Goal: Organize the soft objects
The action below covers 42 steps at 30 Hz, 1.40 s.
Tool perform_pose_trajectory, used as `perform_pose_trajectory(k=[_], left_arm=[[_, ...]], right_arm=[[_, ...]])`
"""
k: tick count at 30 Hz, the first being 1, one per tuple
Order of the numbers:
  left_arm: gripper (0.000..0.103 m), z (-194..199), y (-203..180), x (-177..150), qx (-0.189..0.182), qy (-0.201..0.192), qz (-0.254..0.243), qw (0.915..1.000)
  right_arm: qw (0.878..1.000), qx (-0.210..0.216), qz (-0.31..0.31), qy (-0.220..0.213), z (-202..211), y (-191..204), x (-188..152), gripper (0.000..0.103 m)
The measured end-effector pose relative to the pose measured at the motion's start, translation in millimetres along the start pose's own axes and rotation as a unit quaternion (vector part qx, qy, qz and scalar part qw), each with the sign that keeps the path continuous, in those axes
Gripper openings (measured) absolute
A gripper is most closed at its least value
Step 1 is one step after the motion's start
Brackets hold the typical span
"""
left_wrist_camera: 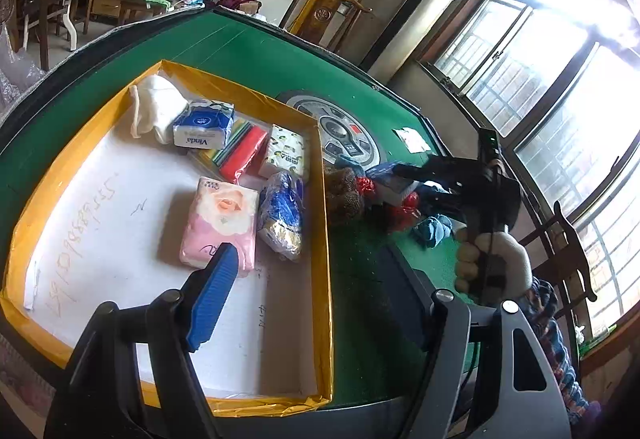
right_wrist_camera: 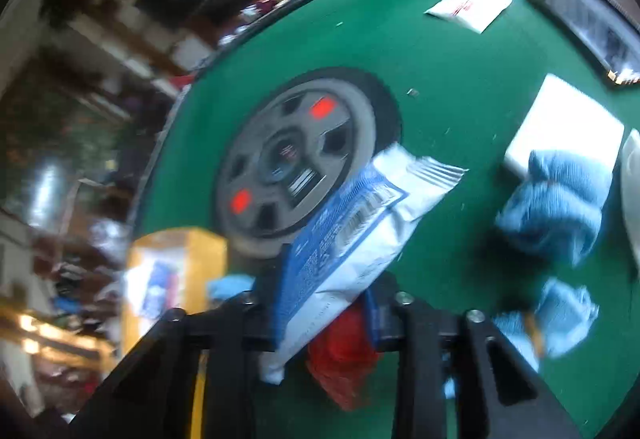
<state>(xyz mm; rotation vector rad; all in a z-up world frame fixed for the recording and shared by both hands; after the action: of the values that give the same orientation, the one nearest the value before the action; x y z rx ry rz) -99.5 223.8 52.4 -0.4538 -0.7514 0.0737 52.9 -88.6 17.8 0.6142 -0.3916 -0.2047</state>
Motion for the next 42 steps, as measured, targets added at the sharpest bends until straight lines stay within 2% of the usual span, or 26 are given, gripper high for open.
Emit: perform_pose_trajectory(k=[5,8,10,13,15,17,20,24,26,28,30,31,32,33,35,36,37,39,41,42], left_arm=[[0.072,-13,-17,-2,-0.013,0.019,-0.016,0.9996],[0.072,-17,-31,-3,-0.016,0.026,-0.037,0.9988],[0.072,-22,-40,-3,-0.017,0.031,-0.046,0.9983],[0.072,-32,-57,-2,-0.022,0.041,-0.061,0.997],[0.072,-41,-72,-2,-0.024,0.049,-0.081,0.9952],[0.072,-54,-91,-3,-0.022,0.057,-0.113,0.9917],[0.072,-76,-122,-7,-0.013,0.072,-0.182,0.9806],[0.072,-105,-161,-14,-0.005,0.084,-0.29,0.9532],[0.072,-117,-170,-15,-0.005,0.089,-0.327,0.9408],[0.072,-134,-173,-12,-0.007,0.104,-0.337,0.9356],[0.073,-149,-173,-9,-0.006,0.119,-0.331,0.9361],[0.078,-159,-172,-8,0.0,0.13,-0.324,0.9372],[0.08,-161,-173,-9,-0.006,0.138,-0.319,0.9377],[0.08,-160,-180,-12,-0.034,0.147,-0.316,0.9366],[0.08,-153,-194,-22,-0.109,0.174,-0.315,0.9265],[0.08,-147,-202,-28,-0.153,0.192,-0.31,0.9183],[0.08,-141,-207,-30,-0.177,0.196,-0.31,0.9134],[0.08,-130,-210,-27,-0.178,0.18,-0.316,0.9144],[0.08,-131,-202,-15,-0.151,0.161,-0.3,0.9282],[0.08,-135,-195,-8,-0.123,0.151,-0.29,0.937]], right_arm=[[0.997,0.063,0.028,0.033,36,-11,-32,0.018],[0.994,0.083,0.044,0.048,59,-26,-53,0.018],[0.995,0.07,0.048,0.046,73,-41,-65,0.019],[0.997,0.028,0.058,0.048,86,-68,-80,0.023],[0.998,-0.006,0.054,0.041,90,-87,-84,0.041],[0.999,-0.012,0.043,0.022,97,-100,-80,0.046],[0.999,-0.015,0.029,-0.019,104,-112,-71,0.05],[0.999,0.014,0.018,-0.042,98,-117,-65,0.053],[0.998,0.029,0.014,-0.046,94,-118,-66,0.053],[0.998,0.041,0.013,-0.052,96,-120,-67,0.053],[0.997,0.047,0.012,-0.054,98,-121,-68,0.053],[0.997,0.05,0.009,-0.055,100,-123,-69,0.053],[0.997,0.052,0.008,-0.055,100,-123,-69,0.053],[0.997,0.054,0.007,-0.056,100,-124,-70,0.053],[0.997,0.057,0.005,-0.059,100,-124,-70,0.053],[0.996,0.058,0.0,-0.061,101,-125,-69,0.054],[0.996,0.06,-0.003,-0.063,101,-127,-69,0.054],[0.996,0.066,-0.016,-0.066,103,-132,-68,0.055],[0.994,0.075,-0.032,-0.069,105,-137,-67,0.057],[0.993,0.082,-0.038,-0.069,107,-142,-66,0.057]])
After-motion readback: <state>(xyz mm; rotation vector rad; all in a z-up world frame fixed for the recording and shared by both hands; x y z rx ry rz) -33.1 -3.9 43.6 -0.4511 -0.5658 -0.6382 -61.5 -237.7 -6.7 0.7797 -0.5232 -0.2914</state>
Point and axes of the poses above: each gripper's, at about its wrist camera, not at the fingertips, and z roughly against the way its jaws point, y to its left, x to its top, the point moved 2 cm from there along -z, roughly the way its jaws point, and after that the axes turned 6 degrees about -z, right-handed, at the moved point
